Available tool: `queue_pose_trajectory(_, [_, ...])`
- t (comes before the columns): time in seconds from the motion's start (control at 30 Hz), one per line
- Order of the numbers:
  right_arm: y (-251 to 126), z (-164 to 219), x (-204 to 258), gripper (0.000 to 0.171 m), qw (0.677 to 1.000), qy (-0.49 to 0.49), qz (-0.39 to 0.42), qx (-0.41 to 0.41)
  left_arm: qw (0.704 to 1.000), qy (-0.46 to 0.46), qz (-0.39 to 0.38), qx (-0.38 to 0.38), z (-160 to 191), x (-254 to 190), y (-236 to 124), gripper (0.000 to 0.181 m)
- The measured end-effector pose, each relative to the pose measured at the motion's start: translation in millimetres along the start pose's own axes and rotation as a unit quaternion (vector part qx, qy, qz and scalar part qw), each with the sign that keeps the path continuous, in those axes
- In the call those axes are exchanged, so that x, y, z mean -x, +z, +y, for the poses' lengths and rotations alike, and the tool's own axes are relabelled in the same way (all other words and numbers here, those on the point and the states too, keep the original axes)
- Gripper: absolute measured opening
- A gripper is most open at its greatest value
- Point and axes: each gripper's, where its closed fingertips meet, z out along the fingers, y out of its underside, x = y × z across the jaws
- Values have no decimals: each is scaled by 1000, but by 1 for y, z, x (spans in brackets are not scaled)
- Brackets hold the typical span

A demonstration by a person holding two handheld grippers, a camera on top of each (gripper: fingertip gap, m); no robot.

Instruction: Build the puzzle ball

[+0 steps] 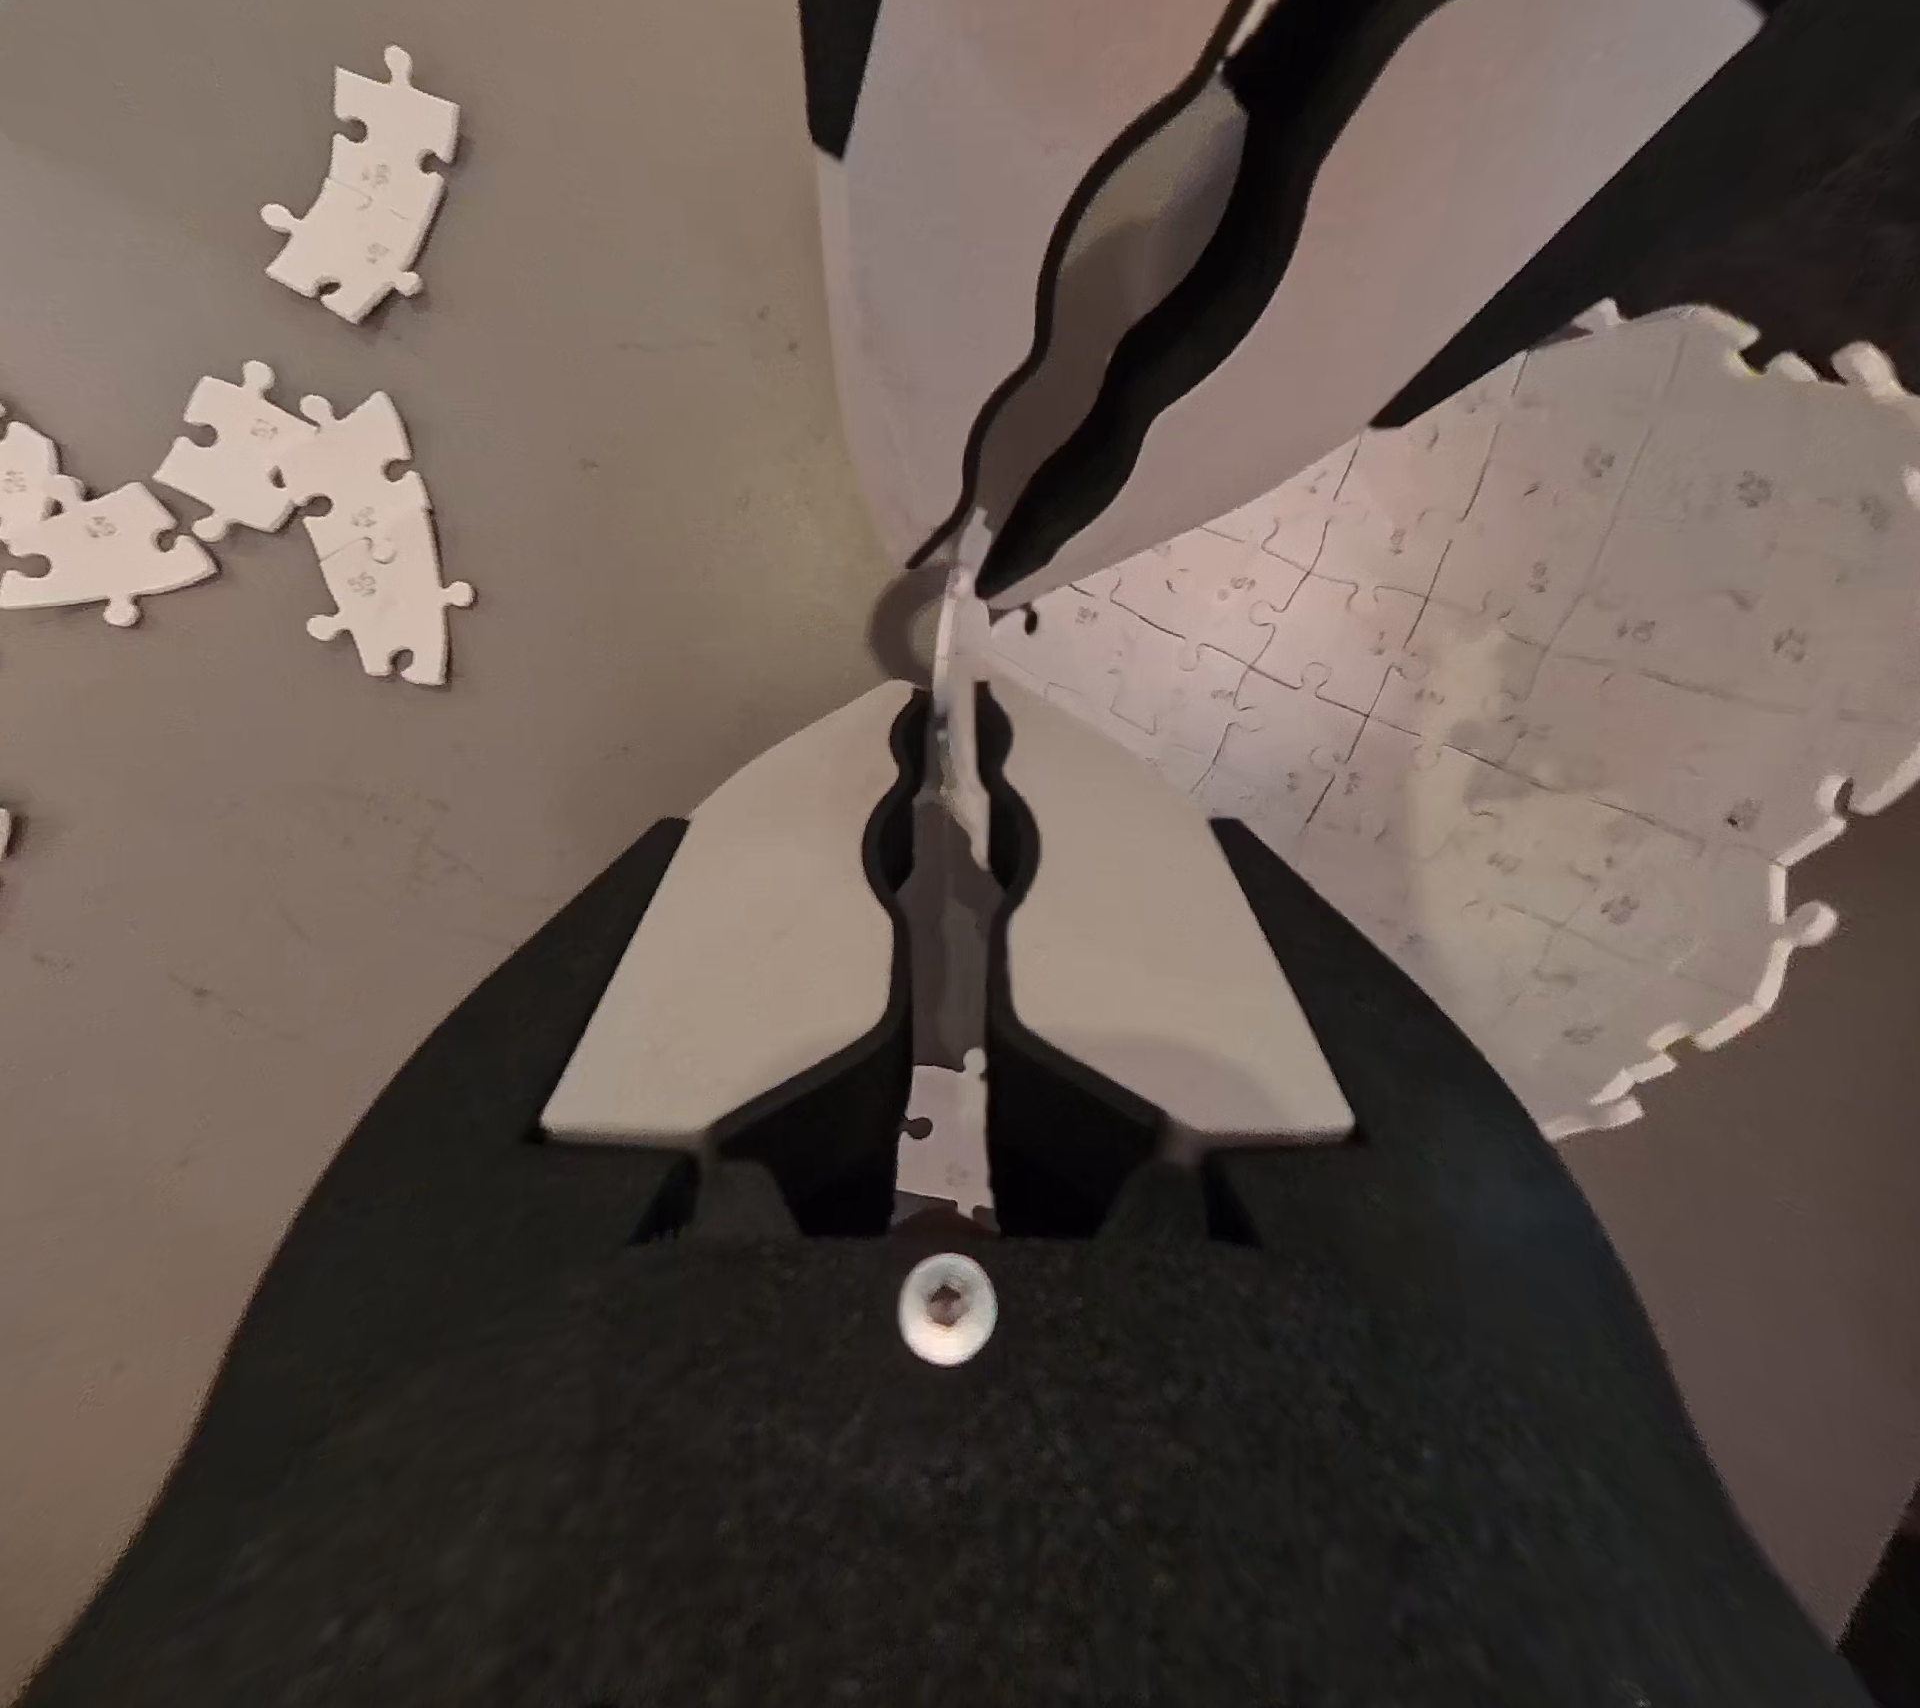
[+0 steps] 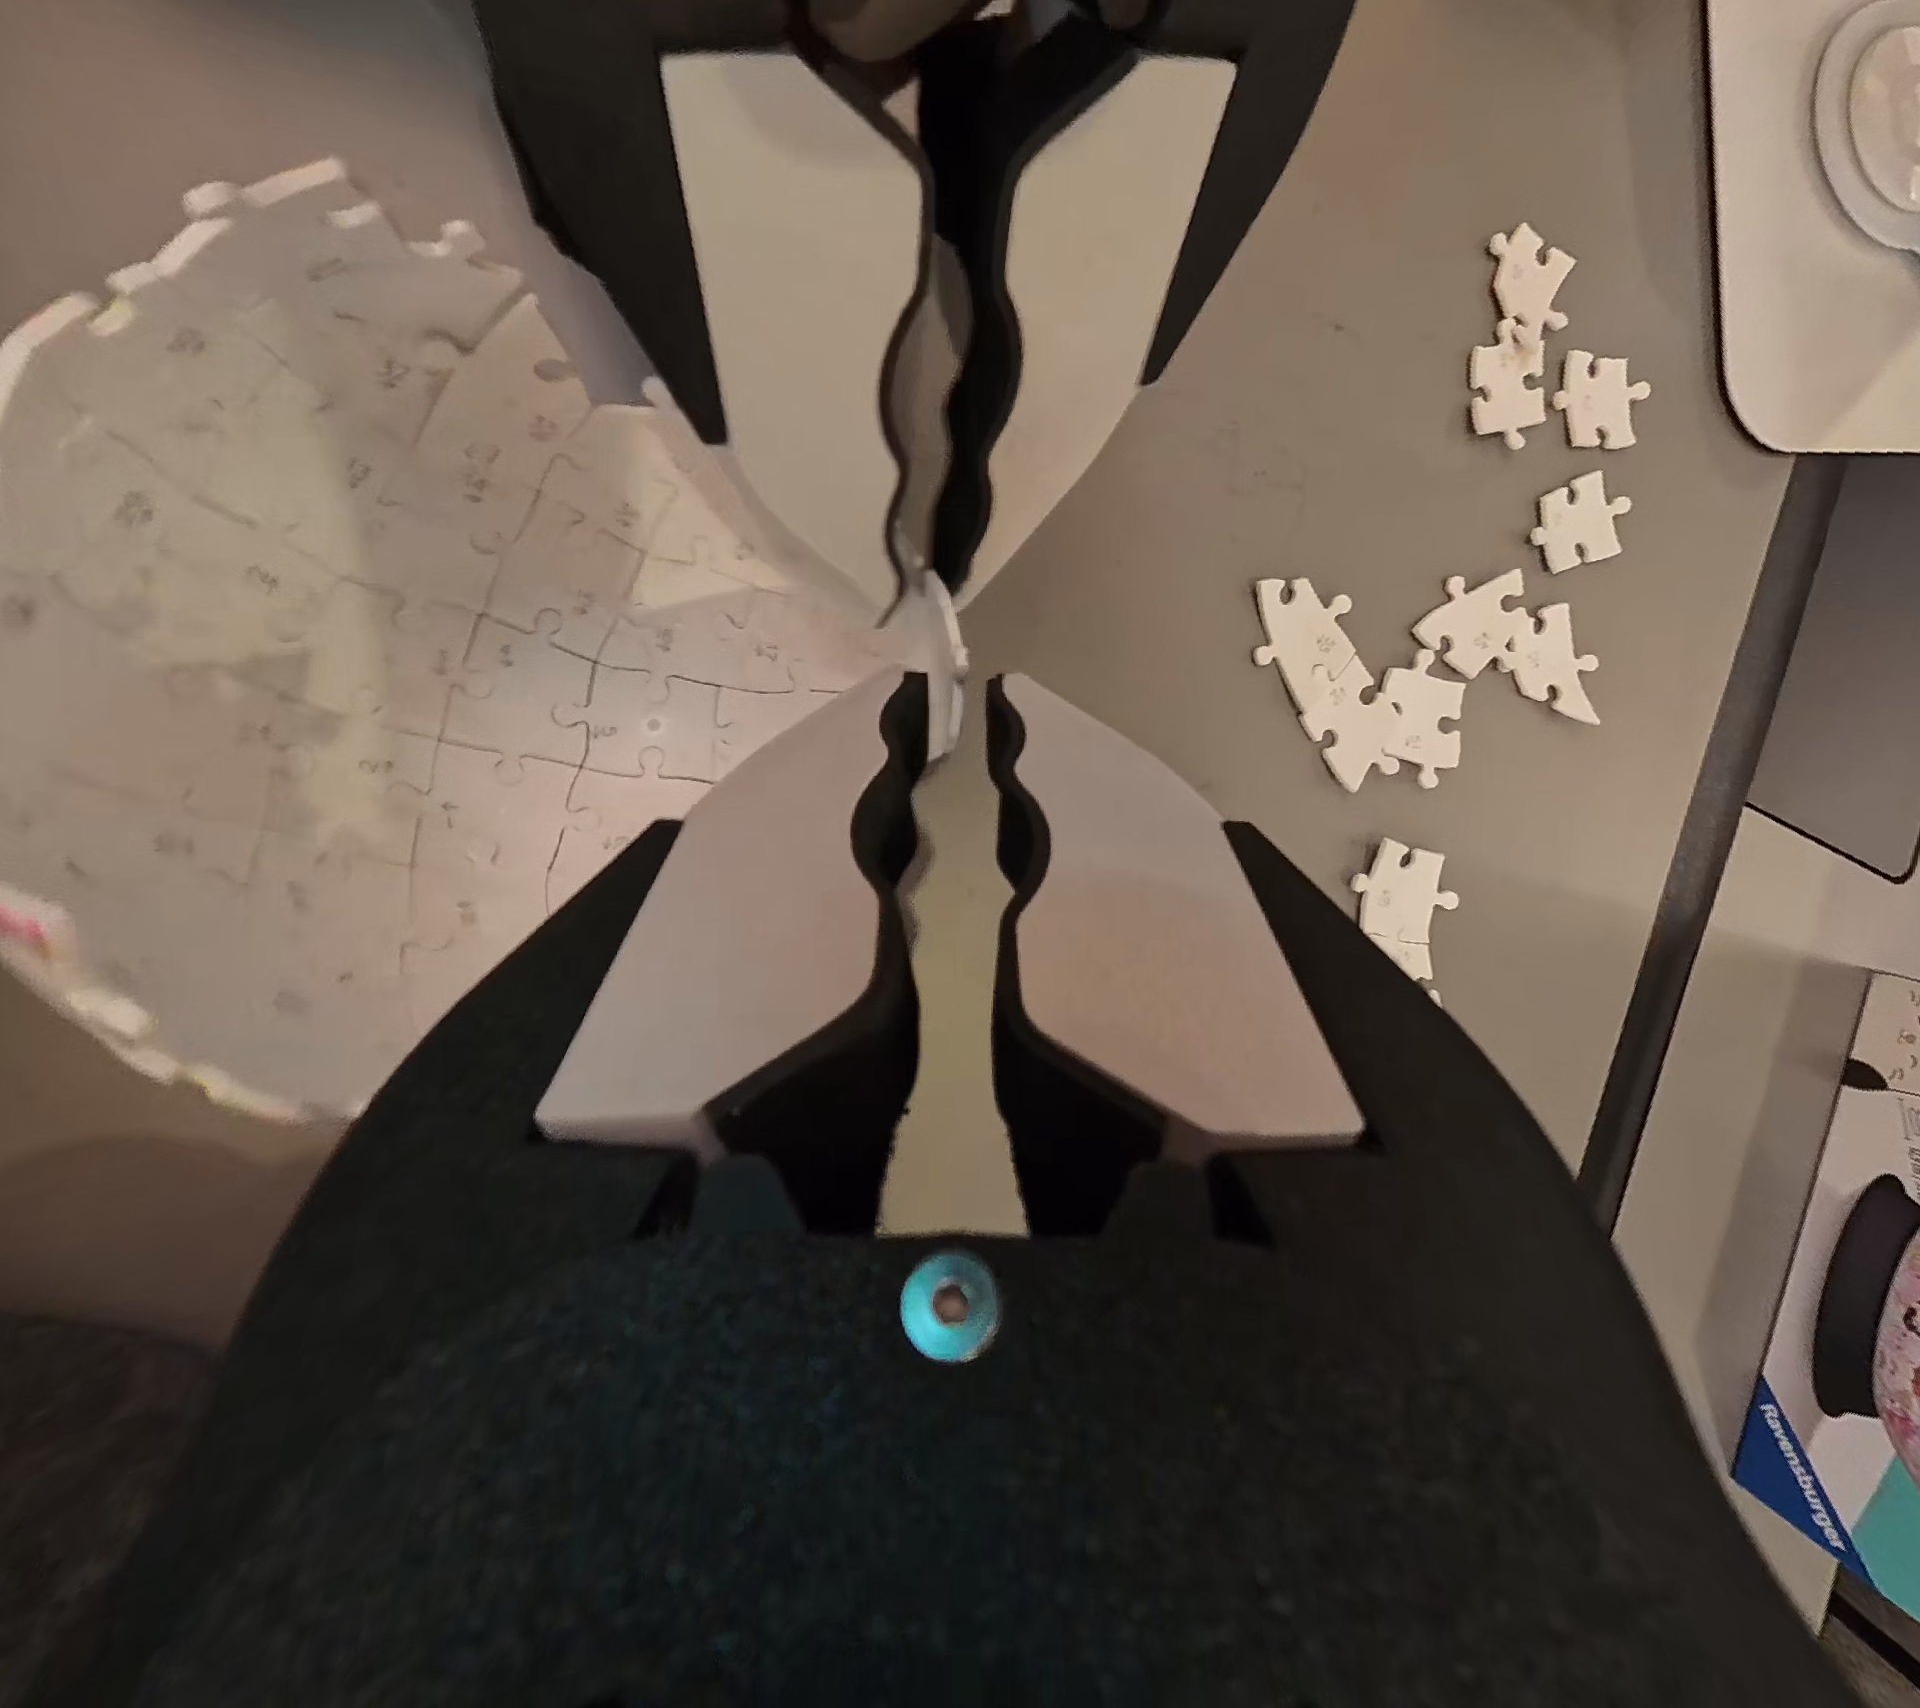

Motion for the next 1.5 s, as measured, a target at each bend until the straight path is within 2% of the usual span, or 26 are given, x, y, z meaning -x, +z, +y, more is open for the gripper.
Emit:
queue_pose_trajectory(0.07, [-4, 1, 0, 13, 1000, 1, -2, -1, 1000, -3, 3, 5, 1, 0, 1, 20])
queue_pose_trajectory(0.27, [-18, 4, 0, 14, 1000, 6, -8, -12, 1000, -4, 14, 13, -8, 1, 7, 24])
queue_pose_trajectory(0.43, [-36, 2, -4, 13, 999, 10, 4, -36, 999, 20, 15, 29, -17, 5, 9, 12])
queue_pose_trajectory(0.63, [-51, 2, -7, 13, 999, 14, 15, -46, 996, 74, 13, 58, -8, 1, 11, 7])
queue_pose_trajectory(1.23, [-35, 7, -2, 10, 1000, 15, -4, -19, 996, 76, 21, 46, -8, -2, 10, 3])
queue_pose_trajectory(1.3, [-30, 9, -2, 10, 1000, 16, -6, -12, 996, 72, 16, 45, -8, 0, 9, 8])
queue_pose_trajectory(1.37, [-26, 11, -2, 10, 1000, 21, -8, -5, 997, 67, 18, 46, -6, 1, 6, 23])
queue_pose_trajectory(1.5, [-18, 12, -3, 11, 999, 32, -11, 5, 998, 55, 21, 29, -3, 1, -9, 25])
